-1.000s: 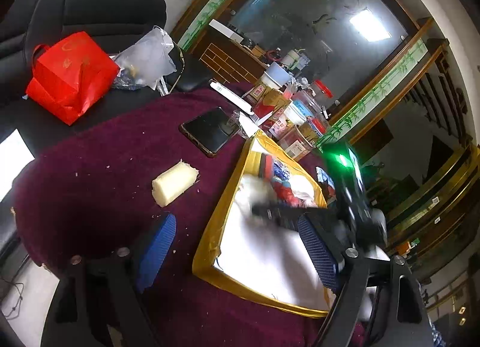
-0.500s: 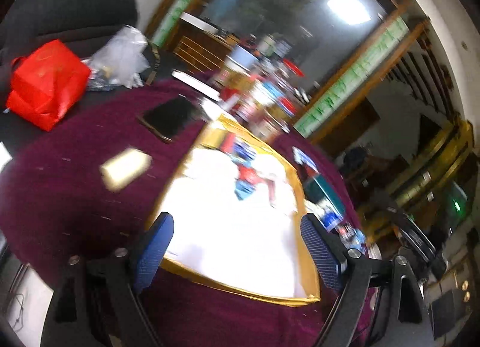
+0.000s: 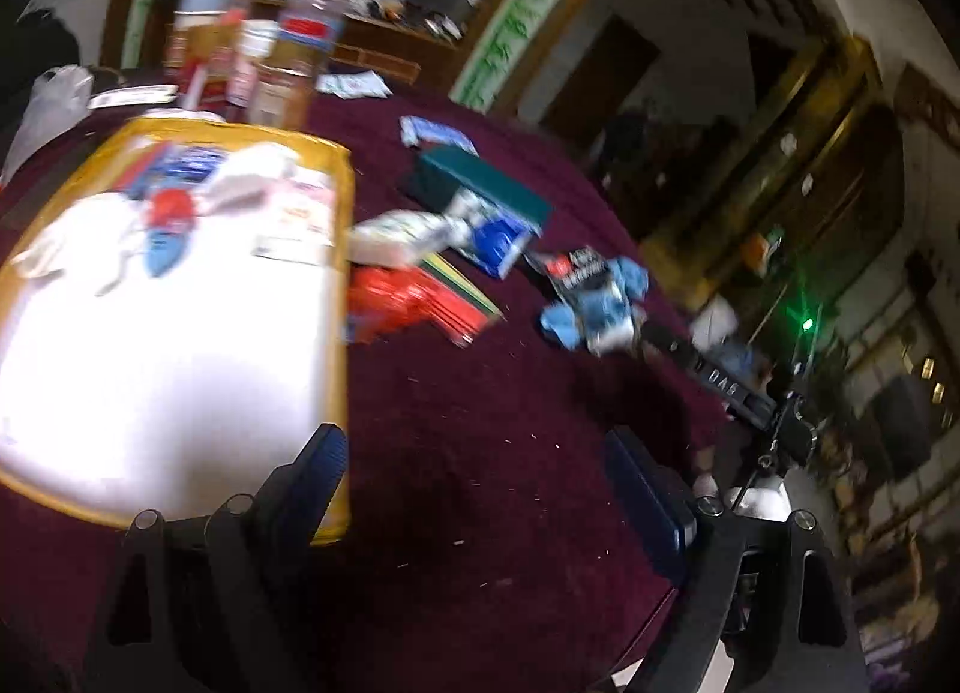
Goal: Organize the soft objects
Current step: 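Move both tools back over the pile of items, then grasp the lemon-print tissue pack with left while right grasps the red plastic bag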
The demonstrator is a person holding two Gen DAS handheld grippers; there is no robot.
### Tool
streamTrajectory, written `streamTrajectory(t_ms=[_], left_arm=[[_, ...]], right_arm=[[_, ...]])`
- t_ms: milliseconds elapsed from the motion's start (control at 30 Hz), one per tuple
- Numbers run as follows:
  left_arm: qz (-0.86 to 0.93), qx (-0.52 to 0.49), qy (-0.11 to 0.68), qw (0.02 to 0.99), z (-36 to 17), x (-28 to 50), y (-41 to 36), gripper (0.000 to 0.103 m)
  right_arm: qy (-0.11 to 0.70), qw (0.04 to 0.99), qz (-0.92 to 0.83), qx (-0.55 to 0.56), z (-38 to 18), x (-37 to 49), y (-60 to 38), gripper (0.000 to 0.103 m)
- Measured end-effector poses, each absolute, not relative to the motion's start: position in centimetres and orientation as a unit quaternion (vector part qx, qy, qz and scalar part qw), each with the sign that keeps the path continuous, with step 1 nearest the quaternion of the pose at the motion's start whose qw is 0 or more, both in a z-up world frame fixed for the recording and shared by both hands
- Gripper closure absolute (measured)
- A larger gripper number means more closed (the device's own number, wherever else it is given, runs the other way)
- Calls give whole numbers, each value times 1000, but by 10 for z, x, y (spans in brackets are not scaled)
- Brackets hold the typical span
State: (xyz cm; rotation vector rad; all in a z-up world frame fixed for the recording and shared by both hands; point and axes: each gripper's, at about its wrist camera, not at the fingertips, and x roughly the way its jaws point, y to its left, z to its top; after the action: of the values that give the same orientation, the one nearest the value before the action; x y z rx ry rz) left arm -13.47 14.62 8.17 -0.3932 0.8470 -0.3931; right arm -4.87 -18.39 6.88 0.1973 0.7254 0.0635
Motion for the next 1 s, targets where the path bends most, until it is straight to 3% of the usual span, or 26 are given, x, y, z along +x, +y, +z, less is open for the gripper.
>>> streamTrajectory(t_ms=[267, 433, 633, 767, 833, 900, 1000], left_arm=[[-172, -110, 443, 873, 77, -91, 82, 13], [-132, -89, 449, 879, 80, -36, 67, 13], [-88, 8, 467, 880, 67, 39, 52, 12], [-87, 56, 522, 847, 34, 70, 45, 3], [-81, 69, 533, 839, 24, 76, 45, 4], [-102, 54, 535, 837, 26, 71, 45, 15], [-147, 26, 525, 838, 37, 54, 43, 21]], right_arm=[[348, 923, 62, 151, 68, -51, -197, 0], [356, 919, 69, 157, 63, -46, -197, 0], [359, 917, 68, 161, 61, -45, -199, 0], [365, 915, 69, 160, 60, -45, -199, 0], [368, 914, 69, 160, 59, -45, -199, 0], [370, 913, 68, 160, 59, -44, -199, 0], [373, 911, 67, 160, 58, -44, -198, 0]])
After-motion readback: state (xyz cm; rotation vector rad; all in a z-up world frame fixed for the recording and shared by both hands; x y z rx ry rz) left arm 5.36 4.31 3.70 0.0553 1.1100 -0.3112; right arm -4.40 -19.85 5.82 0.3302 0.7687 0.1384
